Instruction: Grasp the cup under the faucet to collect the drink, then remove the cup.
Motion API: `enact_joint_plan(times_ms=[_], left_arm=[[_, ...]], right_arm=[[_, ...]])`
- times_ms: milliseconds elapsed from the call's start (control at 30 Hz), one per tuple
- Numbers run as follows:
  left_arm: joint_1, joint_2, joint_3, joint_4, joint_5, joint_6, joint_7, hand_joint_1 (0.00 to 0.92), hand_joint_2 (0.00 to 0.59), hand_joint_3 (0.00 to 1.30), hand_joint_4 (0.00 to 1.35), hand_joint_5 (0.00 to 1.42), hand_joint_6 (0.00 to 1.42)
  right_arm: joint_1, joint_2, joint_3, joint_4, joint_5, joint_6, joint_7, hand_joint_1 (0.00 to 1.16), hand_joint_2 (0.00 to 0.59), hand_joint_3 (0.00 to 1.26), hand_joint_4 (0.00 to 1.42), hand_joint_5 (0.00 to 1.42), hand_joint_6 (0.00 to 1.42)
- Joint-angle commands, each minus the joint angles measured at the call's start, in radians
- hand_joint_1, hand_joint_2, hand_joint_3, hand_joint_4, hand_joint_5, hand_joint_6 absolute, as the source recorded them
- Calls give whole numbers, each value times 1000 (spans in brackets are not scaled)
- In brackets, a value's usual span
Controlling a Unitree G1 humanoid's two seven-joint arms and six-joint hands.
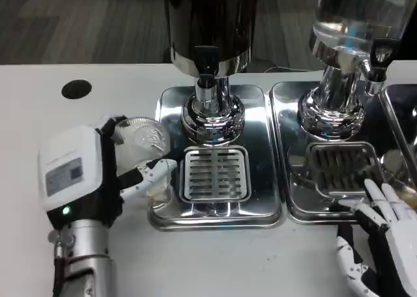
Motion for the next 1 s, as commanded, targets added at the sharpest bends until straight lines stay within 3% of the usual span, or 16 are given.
enact_joint_plan(times_ms=[33,333,767,933,1000], left_arm=[[-66,-24,-31,49,26,8,2,544,67,681,649,868,1225],[-179,-41,-72,184,18,9,-5,540,68,676,645,868,1225],[-266,-101,-130,313,9,1,34,528,70,668,629,857,1195],[-278,-106,-146,337,1,-3,42,402,88,635,590,851,1153],[-282,-107,-150,348,-4,-14,43,256,105,618,568,843,1131]], right_arm=[[12,-7,-13,-32,-8,0,-3,82,518,370,84,62,166],[27,-7,-33,-57,-2,0,5,91,517,358,84,54,163],[25,2,-45,-77,5,-1,19,98,517,356,84,51,161],[22,3,-48,-65,12,-5,19,99,517,356,84,51,161],[20,5,-49,-59,16,-8,19,99,517,356,84,51,161]])
